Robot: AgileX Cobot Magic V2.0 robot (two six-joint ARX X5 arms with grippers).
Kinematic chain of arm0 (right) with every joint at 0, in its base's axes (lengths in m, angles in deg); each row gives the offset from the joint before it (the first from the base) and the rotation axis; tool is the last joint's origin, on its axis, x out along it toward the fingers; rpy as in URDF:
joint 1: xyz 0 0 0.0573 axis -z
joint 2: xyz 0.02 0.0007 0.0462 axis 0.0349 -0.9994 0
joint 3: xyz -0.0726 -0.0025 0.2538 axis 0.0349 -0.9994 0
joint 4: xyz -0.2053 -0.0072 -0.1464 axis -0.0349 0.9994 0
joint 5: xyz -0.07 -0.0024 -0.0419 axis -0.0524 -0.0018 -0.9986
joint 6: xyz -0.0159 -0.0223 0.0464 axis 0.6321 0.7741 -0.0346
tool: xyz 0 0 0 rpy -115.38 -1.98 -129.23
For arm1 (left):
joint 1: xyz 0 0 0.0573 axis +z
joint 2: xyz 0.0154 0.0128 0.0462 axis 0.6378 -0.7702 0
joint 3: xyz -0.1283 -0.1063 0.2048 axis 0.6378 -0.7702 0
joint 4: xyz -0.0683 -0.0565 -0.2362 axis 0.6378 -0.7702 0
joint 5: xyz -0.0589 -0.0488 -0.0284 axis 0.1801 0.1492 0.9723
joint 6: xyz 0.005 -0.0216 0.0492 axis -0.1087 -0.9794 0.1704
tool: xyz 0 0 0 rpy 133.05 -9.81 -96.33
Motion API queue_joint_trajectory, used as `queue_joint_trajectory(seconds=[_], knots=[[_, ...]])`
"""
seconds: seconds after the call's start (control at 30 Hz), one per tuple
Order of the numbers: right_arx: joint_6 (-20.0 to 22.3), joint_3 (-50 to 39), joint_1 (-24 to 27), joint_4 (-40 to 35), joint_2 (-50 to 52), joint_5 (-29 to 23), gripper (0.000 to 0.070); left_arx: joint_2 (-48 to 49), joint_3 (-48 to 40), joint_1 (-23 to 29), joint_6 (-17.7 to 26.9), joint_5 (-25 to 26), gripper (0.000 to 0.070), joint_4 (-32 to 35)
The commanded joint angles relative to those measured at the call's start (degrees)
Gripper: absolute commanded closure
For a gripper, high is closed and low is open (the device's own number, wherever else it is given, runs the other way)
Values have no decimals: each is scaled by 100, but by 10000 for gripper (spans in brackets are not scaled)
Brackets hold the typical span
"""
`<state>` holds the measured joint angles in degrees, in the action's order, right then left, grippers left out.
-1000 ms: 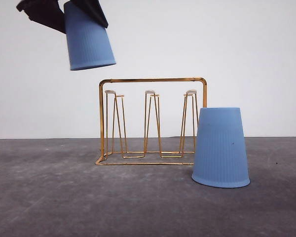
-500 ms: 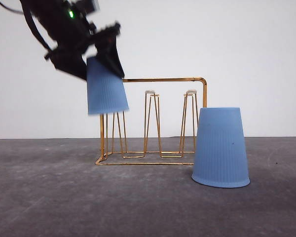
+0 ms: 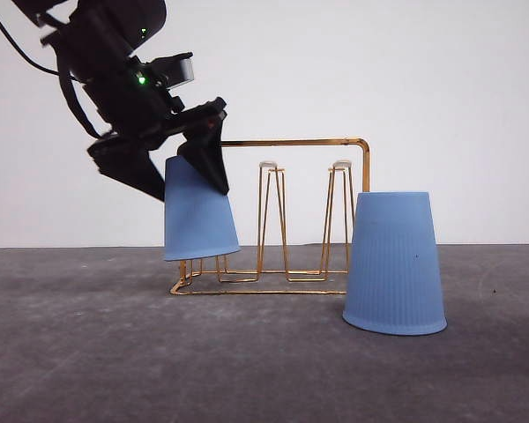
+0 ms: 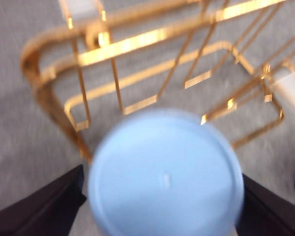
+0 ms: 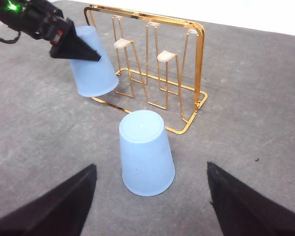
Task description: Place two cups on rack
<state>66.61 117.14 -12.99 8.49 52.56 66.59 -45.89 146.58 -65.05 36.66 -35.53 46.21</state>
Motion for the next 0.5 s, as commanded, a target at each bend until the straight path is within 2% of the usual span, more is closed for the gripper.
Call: queue_joint_trajectory(seconds=[0.0, 0.13, 0.2, 0.33, 0.4, 0.47], knots=[[-58, 74, -25, -58, -17, -13, 243, 131, 402, -26, -21, 78, 143, -465], [-58, 74, -25, -56, -17, -10, 243, 289, 1102, -5, 1, 291, 149, -2050], [-58, 74, -25, -56, -17, -9, 243, 414, 1252, 6, 8, 305, 150, -2589], [-64, 74, -25, -40, -19, 3, 243, 757, 1229, 92, -55, 468, 182, -3285], [-74, 74, -25, -23, -20, 17, 243, 973, 1068, 135, -84, 523, 230, -3434], [-82, 74, -25, -15, -43, 19, 243, 1282, 761, 171, -130, 544, 240, -3412]])
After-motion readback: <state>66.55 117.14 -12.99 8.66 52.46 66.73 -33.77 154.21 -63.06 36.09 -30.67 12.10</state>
